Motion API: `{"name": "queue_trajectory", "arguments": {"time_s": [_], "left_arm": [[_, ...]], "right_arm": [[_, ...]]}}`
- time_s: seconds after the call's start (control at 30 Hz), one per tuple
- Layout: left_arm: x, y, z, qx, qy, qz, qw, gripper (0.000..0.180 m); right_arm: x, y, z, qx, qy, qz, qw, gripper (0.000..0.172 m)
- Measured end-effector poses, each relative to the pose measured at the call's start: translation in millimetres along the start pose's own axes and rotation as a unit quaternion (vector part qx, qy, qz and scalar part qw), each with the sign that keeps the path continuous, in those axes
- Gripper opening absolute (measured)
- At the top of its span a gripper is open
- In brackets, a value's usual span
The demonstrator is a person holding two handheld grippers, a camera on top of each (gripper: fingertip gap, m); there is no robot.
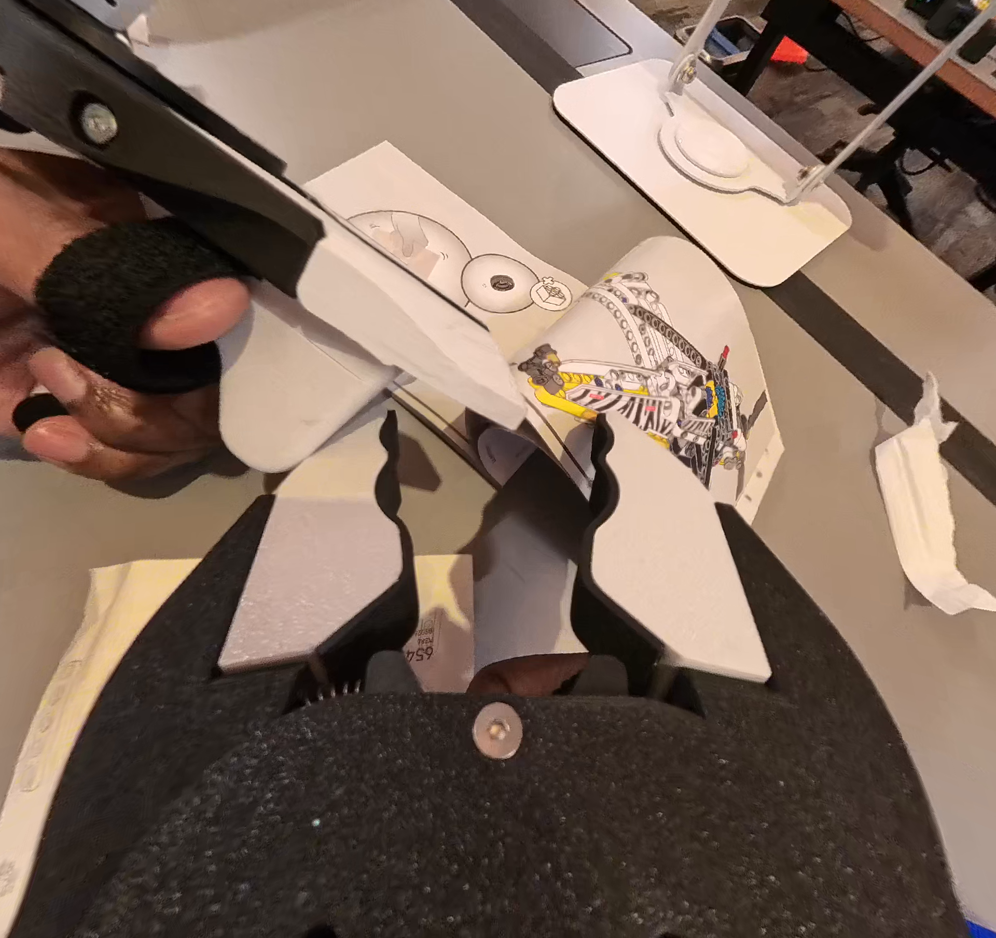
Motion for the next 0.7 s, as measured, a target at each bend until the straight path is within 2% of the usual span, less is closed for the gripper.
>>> {"name": "queue_trajectory", "arguments": {"time_s": [0.3,0.47,0.6,0.7], "left_arm": [[14.0,7.0,-8.9,-0.016,-0.023,-0.036,0.999,0.07],[15.8,9.4,-8.0,-0.112,-0.014,-0.127,0.985,0.07],[13.6,2.2,-5.7,-0.205,-0.019,-0.179,0.962,0.07],[12.8,2.7,-4.7,-0.244,-0.018,-0.22,0.944,0.068]], "right_arm": [[-3.2,9.7,-5.4,0.027,0.007,-0.005,1.0,0.07],[-1.8,8.1,-2.1,0.029,0.006,-0.01,1.0,0.071],[-1.4,7.8,-0.7,0.032,0.002,-0.017,0.999,0.069],[-1.7,8.8,1.2,0.036,0.002,-0.023,0.999,0.071]]}}
Point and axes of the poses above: each gripper's, where its closed fingertips meet, x back along the fingers, z out of its underside, y = z × x across the jaws, the point moved 8 cm from there along x, back along the fingers, and after that the axes turned 7 degrees about -z, right-handed, at the moved point
